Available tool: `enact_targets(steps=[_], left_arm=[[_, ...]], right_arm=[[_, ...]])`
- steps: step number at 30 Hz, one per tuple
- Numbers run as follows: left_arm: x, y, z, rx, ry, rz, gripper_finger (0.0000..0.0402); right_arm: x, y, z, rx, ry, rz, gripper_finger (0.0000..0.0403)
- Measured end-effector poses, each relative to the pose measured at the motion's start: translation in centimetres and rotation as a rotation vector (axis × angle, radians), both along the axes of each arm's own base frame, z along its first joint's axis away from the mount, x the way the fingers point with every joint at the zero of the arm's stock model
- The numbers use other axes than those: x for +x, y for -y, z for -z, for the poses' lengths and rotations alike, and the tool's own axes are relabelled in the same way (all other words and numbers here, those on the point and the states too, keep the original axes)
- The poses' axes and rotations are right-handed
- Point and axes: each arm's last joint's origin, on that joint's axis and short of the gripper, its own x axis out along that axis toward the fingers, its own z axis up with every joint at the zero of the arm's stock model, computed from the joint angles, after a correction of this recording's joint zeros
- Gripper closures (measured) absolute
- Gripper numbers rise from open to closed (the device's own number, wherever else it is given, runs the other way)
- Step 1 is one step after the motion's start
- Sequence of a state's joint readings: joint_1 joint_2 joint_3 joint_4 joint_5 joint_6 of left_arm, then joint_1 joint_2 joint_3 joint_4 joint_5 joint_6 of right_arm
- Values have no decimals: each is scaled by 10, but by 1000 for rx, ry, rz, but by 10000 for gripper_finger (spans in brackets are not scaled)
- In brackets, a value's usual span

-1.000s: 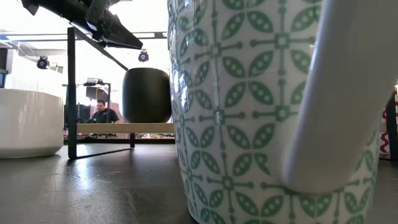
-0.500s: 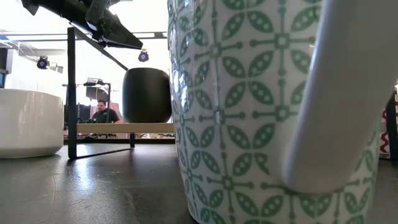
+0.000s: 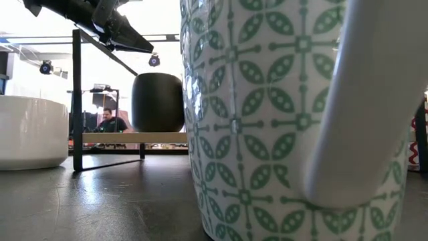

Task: Place coffee mugs
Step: Put the red patterned mug on the shelf

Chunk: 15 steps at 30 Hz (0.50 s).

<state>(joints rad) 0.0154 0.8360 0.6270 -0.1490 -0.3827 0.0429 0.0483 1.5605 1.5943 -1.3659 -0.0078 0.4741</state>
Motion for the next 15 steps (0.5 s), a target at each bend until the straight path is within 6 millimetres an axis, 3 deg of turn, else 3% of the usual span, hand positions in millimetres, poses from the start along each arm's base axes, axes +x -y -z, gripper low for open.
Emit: enact_targets(steps=[15], left_arm=[[0, 0, 0, 3, -1, 1, 306]], right_arm=[[-40, -26, -34, 51, 51, 191, 307]])
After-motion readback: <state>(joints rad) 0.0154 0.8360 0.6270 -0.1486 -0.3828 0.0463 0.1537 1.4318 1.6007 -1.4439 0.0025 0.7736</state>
